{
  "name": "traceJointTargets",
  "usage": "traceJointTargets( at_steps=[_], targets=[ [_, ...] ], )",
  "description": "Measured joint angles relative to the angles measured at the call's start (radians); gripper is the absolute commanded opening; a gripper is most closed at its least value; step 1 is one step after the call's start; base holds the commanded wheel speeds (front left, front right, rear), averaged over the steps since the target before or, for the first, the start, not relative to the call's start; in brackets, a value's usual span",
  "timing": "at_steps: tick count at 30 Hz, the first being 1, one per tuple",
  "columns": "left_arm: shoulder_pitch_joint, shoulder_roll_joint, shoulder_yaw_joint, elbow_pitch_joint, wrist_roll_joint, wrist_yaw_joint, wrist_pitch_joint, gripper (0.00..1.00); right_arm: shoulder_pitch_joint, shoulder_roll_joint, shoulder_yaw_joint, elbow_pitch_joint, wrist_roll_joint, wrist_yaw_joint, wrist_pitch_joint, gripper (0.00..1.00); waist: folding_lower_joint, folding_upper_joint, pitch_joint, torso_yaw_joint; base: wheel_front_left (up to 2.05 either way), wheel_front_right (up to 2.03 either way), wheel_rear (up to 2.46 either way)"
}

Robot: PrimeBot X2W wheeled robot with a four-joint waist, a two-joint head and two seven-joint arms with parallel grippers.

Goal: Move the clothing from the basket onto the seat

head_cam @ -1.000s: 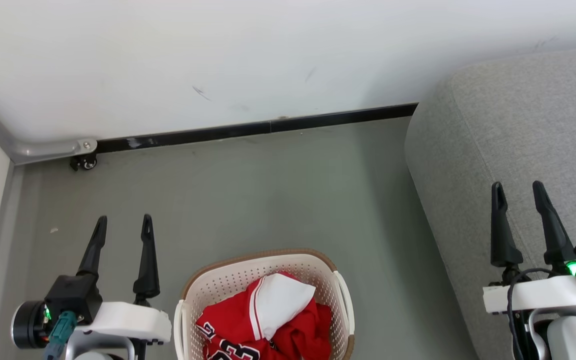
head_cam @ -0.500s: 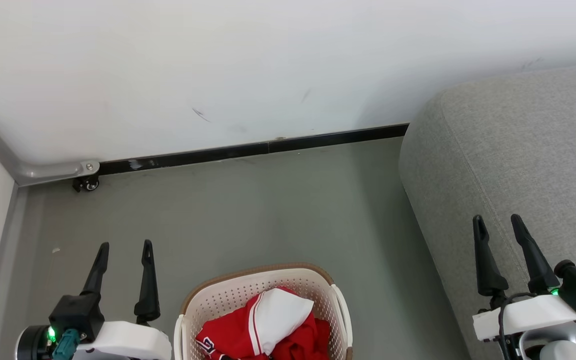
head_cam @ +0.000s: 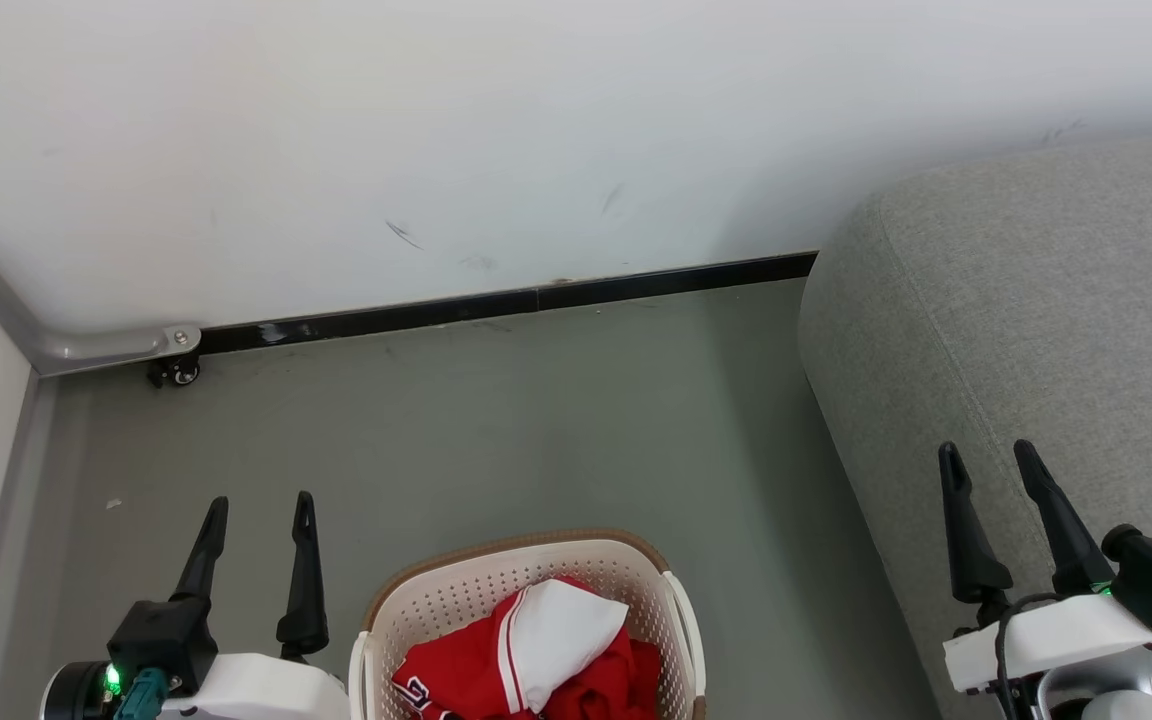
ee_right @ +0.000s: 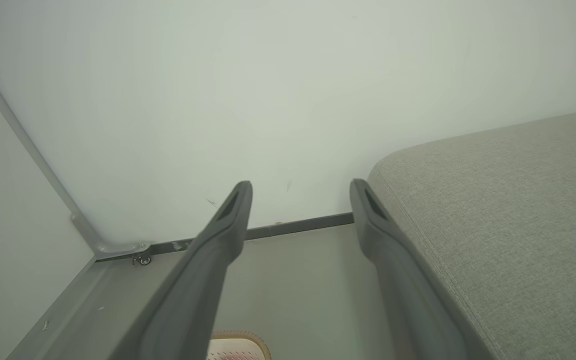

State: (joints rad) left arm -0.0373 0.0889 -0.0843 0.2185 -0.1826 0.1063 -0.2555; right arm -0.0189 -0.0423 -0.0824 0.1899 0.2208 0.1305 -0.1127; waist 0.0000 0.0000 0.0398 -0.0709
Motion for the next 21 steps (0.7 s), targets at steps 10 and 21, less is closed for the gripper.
traceJointTargets(
  at_steps=[10, 21],
  targets=[
    [0.012, -0.001, -0.001, 0.001, 0.000, -0.001, 0.000, 1.00, 0.019, 0.000, 0.002, -0.030, -0.001, 0.000, 0.015, 1.00, 0.0000, 0.0000, 0.003, 0.003, 0.00, 0.00, 0.00],
    [0.013, 0.014, -0.053, 0.050, 0.022, -0.043, 0.000, 1.00, 0.020, 0.000, -0.001, -0.068, -0.003, 0.000, 0.019, 1.00, 0.0000, 0.0000, 0.025, -0.002, 0.00, 0.00, 0.00]
  ],
)
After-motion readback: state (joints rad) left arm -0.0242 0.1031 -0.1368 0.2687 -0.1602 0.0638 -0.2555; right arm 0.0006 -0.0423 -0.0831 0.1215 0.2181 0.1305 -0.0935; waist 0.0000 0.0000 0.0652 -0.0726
